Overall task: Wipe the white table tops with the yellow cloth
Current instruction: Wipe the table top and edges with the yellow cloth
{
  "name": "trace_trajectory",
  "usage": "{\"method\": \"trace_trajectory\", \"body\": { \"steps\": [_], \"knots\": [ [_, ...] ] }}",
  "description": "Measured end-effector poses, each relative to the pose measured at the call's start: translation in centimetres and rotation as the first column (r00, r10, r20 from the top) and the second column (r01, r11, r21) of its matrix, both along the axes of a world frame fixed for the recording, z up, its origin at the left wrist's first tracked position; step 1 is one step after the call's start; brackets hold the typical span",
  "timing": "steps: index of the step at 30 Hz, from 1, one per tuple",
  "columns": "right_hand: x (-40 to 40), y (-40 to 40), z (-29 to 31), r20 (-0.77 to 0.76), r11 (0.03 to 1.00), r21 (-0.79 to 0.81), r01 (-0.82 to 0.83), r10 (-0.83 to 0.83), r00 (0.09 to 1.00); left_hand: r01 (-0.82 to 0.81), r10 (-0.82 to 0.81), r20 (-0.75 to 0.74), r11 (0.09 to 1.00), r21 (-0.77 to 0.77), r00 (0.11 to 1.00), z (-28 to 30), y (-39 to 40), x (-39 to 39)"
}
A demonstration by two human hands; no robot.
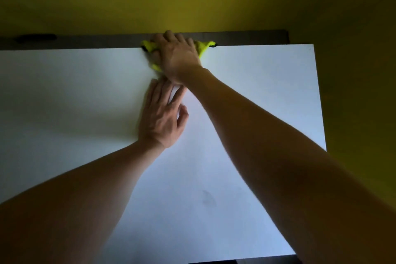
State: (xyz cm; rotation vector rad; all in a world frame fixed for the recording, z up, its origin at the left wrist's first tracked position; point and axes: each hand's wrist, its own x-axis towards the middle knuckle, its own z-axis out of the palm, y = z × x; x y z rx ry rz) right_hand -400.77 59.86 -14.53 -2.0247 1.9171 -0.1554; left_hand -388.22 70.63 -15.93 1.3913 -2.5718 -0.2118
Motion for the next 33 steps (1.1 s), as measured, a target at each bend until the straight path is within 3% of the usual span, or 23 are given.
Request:
{"method": "trace_trajectory", "body": {
  "steps": [10, 15, 22, 26, 30, 33],
  "knots": [
    [-21.7, 7.1, -0.1, -0.047, 0.911, -0.035, 0.411, -0.412, 0.910, 0.012, -0.012, -0.020, 1.000, -0.013, 1.000, -0.2, 0.1, -0.3],
    [-19.3, 6.5, -0.5, -0.091, 0.873, -0.064, 0.483, -0.487, 0.868, -0.006, 0.006, -0.003, 1.000, -0.015, 1.000, -0.1, 0.3, -0.4],
    [-3.4, 2.3, -0.1, -0.020, 0.978, -0.060, 0.198, -0.199, 0.980, -0.012, 0.012, 0.016, 1.000, 0.005, 1.000, 0.0, 0.1, -0.4],
    [-2.9, 1.7, -0.5, -0.019, 0.991, -0.088, 0.103, -0.105, 0.994, -0.005, 0.004, 0.045, 1.000, 0.004, 0.999, 0.0, 0.1, -0.2],
    [-10.0, 4.5, -0.7, -0.014, 0.952, -0.117, 0.283, -0.287, 0.958, 0.002, -0.002, 0.002, 1.000, -0.020, 1.000, 0.1, 0.3, -0.3],
    [-18.0, 7.2, -1.1, -0.086, 0.855, -0.120, 0.505, -0.516, 0.853, -0.001, 0.001, 0.003, 1.000, -0.020, 1.000, 0.2, 0.3, -0.5]
  ]
}}
